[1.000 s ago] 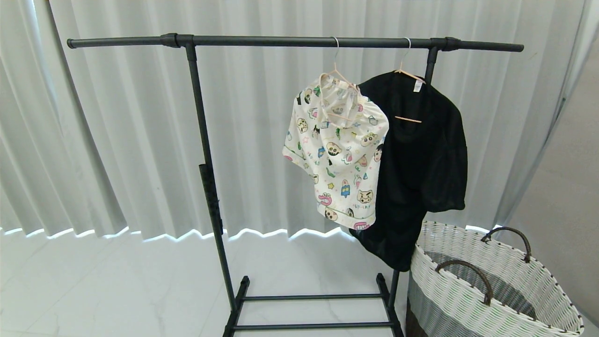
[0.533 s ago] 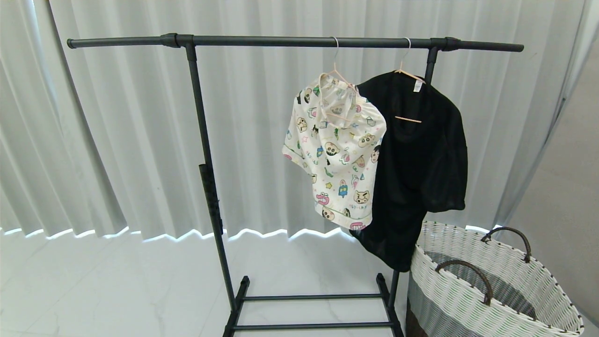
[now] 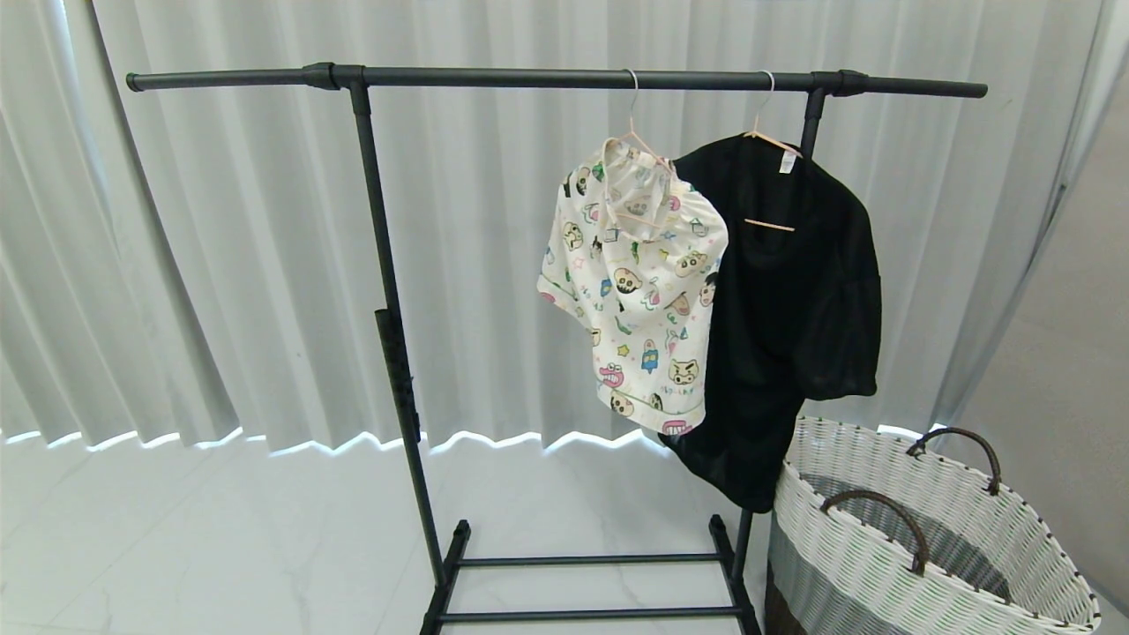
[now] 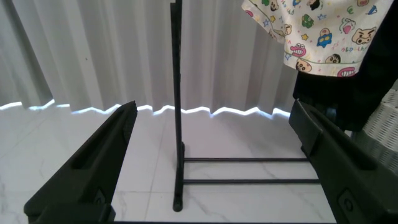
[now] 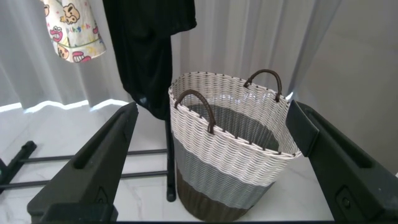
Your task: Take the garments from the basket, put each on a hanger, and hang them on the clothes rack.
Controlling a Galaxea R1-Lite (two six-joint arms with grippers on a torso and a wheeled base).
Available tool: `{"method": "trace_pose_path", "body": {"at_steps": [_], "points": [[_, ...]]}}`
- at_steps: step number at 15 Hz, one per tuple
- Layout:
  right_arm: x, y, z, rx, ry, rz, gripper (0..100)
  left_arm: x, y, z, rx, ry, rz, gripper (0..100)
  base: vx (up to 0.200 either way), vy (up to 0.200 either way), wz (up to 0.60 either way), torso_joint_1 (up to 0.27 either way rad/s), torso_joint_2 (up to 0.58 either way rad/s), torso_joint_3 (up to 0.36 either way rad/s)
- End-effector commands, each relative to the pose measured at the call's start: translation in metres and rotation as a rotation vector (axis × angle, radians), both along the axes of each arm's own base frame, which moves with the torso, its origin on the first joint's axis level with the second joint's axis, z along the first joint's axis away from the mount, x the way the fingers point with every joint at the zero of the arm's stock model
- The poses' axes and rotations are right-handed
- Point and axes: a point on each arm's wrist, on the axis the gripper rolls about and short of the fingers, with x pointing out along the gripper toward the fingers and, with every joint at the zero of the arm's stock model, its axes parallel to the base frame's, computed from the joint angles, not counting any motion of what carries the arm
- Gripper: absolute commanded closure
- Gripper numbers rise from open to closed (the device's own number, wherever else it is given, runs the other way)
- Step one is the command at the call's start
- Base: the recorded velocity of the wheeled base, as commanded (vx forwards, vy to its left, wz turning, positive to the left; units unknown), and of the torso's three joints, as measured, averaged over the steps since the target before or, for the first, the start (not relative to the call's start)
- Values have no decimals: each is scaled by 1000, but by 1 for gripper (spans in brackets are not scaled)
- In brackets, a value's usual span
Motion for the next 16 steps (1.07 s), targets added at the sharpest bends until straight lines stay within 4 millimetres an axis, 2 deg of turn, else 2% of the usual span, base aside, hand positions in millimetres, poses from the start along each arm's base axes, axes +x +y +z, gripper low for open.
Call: {"method": "trace_pose_path", "body": {"at_steps": [1, 16], "points": [[0, 0, 0, 3, -2, 0, 0, 0, 0, 0, 1, -1, -1, 0, 0, 0, 0, 0, 0, 0], [0, 0, 0, 3, -2, 0, 0, 0, 0, 0, 1, -1, -1, 0, 0, 0, 0, 0, 0, 0]]}}
